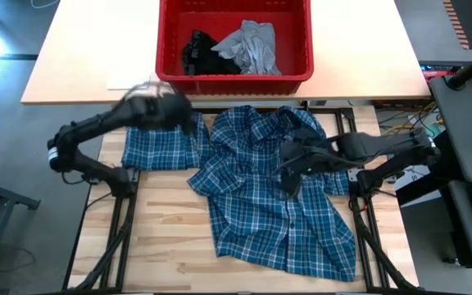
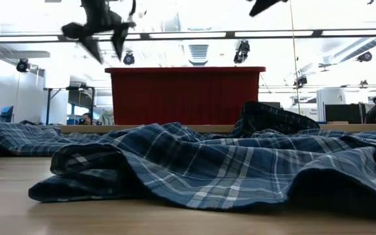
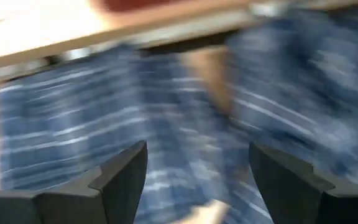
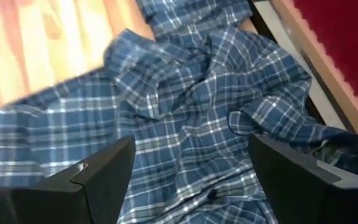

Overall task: Fold Laundry from Bin
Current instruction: Fold the blue patterned long sleeve shirt

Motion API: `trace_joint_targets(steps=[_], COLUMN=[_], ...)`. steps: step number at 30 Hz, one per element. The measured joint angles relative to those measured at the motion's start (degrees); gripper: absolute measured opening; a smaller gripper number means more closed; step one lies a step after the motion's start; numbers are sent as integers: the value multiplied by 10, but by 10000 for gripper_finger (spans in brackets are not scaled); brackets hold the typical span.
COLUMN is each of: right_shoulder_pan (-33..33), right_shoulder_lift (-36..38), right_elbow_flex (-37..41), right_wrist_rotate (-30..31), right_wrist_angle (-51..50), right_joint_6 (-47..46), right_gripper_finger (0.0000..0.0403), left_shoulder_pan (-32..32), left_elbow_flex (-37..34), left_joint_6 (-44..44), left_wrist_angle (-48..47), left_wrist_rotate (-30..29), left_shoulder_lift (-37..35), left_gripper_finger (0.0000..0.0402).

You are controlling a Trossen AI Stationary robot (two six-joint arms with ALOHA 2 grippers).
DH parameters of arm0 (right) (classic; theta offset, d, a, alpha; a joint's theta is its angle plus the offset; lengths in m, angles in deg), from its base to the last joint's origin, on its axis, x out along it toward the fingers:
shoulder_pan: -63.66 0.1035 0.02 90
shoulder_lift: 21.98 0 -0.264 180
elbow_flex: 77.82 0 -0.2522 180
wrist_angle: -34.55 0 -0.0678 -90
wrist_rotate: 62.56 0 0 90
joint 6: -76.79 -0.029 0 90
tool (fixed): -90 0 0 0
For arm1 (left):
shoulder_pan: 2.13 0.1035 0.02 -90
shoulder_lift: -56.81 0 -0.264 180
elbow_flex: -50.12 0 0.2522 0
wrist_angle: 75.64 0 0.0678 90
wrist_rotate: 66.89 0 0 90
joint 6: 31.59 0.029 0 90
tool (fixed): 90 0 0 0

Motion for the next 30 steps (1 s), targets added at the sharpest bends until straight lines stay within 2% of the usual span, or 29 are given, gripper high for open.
trace_joint_targets(steps=[4,9,13,17,19,22,24,27,30], right_shoulder_pan=[6,44,97,143,160,170,174,179,182], right_shoulder_lift=[-3,-6,-7,-7,-7,-7,-7,-7,-7], right_elbow_flex=[84,207,256,262,260,253,246,234,224], right_wrist_rotate=[-5,-46,-49,-47,-43,-37,-36,-30,-13], right_wrist_angle=[41,107,139,148,150,149,149,149,148], right_joint_6=[-28,-123,-214,-305,-342,-398,-429,-449,-458], right_gripper_finger=[302,297,297,297,297,297,297,297,297], left_shoulder_pan=[-148,-289,-349,-392,-399,-367,-341,-311,-280], left_elbow_flex=[-26,-84,-121,-163,-191,-229,-250,-269,-274], left_joint_6=[-16,-61,-181,-283,-317,-332,-303,-232,-230], left_wrist_angle=[77,192,198,200,194,203,235,340,370], left_wrist_rotate=[1,11,17,41,37,17,5,8,8], left_shoulder_lift=[9,54,100,126,137,147,153,162,187], left_gripper_finger=[262,262,262,262,262,260,255,246,238])
